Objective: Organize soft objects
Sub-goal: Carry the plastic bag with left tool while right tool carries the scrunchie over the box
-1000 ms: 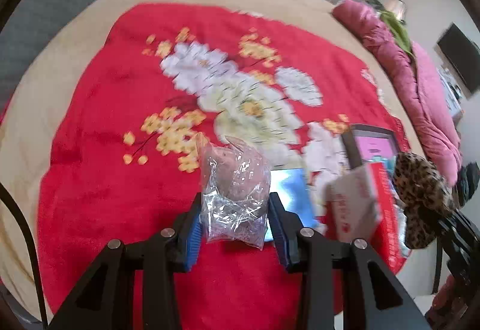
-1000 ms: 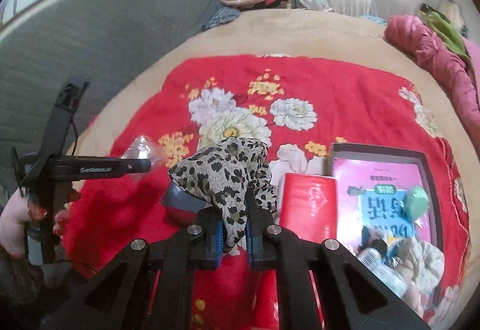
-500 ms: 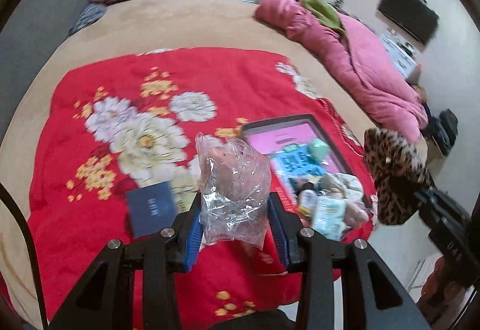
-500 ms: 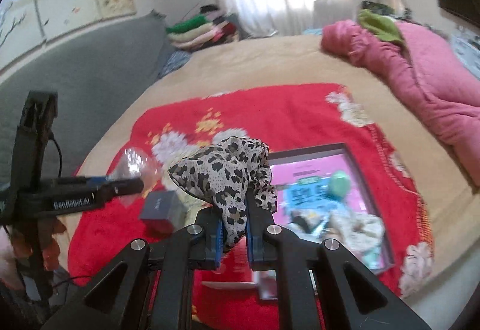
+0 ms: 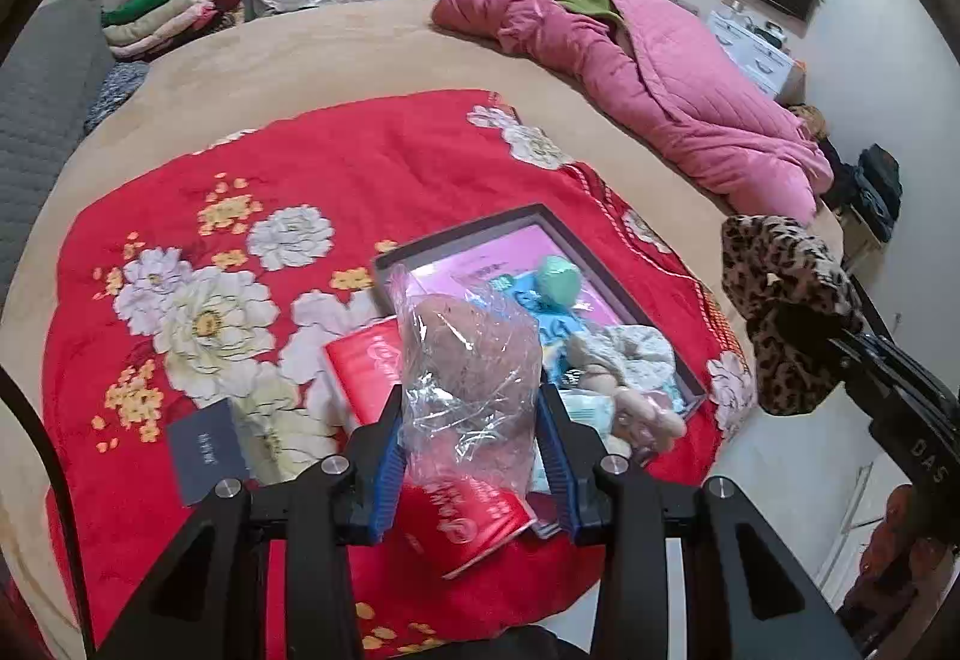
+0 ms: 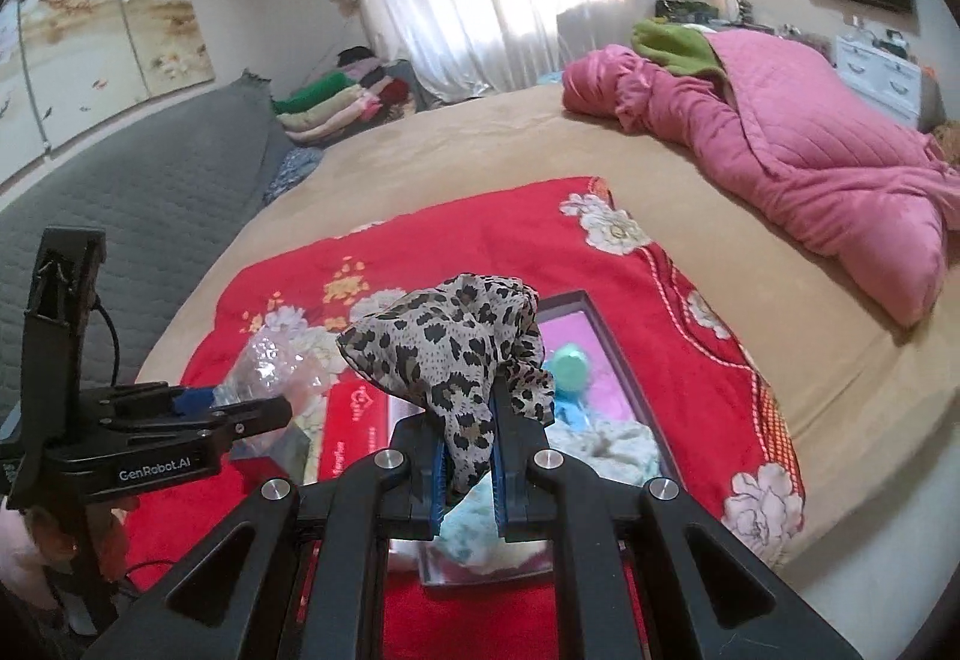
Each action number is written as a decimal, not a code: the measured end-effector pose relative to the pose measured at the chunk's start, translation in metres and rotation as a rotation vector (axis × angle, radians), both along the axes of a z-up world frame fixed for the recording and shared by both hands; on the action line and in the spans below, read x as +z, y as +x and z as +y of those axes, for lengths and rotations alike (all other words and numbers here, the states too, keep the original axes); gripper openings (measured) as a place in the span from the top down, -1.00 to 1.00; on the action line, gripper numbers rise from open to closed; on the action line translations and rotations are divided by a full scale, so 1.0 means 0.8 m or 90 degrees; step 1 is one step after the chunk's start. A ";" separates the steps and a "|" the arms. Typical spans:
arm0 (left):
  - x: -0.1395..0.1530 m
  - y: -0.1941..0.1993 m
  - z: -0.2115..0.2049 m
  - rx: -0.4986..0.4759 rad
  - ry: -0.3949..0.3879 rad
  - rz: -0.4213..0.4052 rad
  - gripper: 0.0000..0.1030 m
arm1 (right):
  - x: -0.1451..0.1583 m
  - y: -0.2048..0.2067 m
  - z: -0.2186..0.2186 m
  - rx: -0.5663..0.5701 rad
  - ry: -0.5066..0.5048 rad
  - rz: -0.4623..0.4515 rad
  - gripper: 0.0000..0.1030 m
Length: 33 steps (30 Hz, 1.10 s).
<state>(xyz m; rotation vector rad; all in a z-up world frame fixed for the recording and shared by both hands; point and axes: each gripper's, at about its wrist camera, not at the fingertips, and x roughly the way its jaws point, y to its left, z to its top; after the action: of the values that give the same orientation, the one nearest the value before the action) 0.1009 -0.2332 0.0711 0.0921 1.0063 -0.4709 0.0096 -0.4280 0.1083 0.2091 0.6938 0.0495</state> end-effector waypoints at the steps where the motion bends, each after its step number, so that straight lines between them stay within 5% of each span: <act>1: -0.001 0.000 -0.005 -0.003 0.004 -0.002 0.21 | -0.001 -0.001 -0.003 -0.002 -0.001 0.001 0.78; 16: -0.025 0.004 -0.054 -0.038 0.039 0.000 0.20 | -0.027 0.005 -0.033 -0.030 0.000 0.026 0.77; 33: -0.089 0.039 -0.084 -0.055 0.048 0.073 0.20 | -0.079 0.043 -0.053 -0.047 -0.051 0.103 0.75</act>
<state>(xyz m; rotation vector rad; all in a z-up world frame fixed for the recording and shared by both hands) 0.1325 -0.3004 -0.0004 0.1782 1.1367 -0.5221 0.0441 -0.4704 0.0448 0.1636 0.8475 -0.0669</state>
